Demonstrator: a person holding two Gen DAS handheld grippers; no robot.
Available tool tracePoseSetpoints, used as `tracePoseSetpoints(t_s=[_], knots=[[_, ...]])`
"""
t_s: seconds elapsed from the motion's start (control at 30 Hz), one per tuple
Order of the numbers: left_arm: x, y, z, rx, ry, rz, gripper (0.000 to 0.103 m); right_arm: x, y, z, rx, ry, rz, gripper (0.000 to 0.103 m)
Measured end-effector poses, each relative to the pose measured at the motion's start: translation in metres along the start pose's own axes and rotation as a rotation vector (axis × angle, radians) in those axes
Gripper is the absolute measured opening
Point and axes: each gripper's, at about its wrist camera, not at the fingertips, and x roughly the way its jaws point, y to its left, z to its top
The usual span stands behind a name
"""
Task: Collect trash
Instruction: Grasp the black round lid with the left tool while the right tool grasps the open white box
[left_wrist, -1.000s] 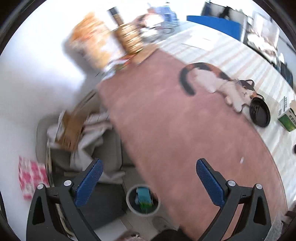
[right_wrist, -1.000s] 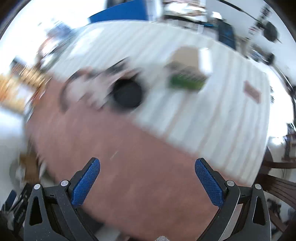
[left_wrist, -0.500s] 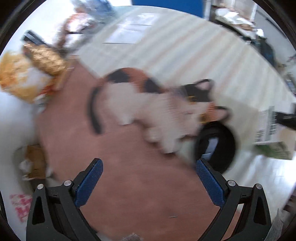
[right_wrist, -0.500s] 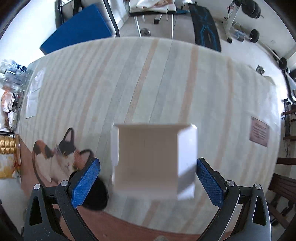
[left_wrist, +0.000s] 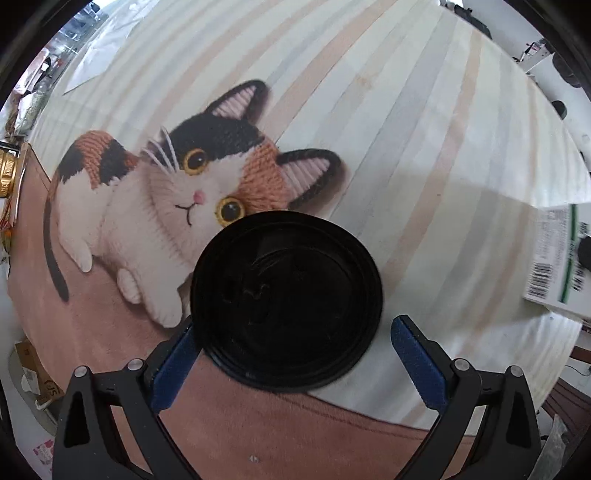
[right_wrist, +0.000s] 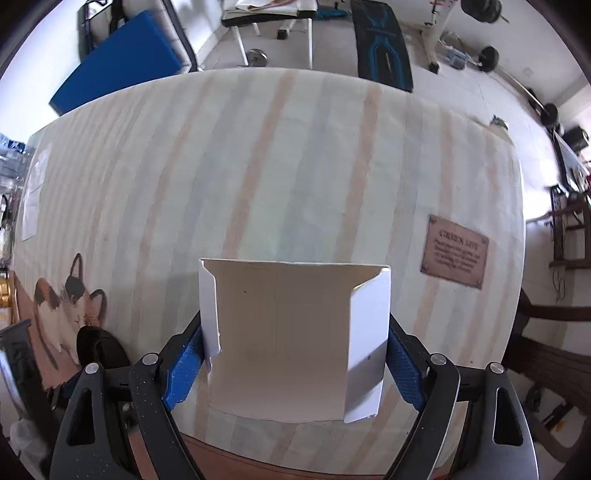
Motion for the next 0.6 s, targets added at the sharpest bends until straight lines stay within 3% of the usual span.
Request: tracePoseSetpoints(t_s=[0.1,0.23,0.6], knots=[[-0.001,-0.001,0.001,-0.004,-0.011,-0.020,0.101,0.001,-0.001,0.000,-0.006,-0.005,-0.011,0.088],[-0.008,-0.001,-0.004,0.003,-0.053,-0.047,0.084,0.005,0.005,-0.003,-0.012,-0.012,-0.036,0.088],[-0.051,0.002,-0.040,0.016,-0.158,-0.019,0.083,-0.007,0.032,-0.029,-0.073,-0.037,-0.024,0.086]])
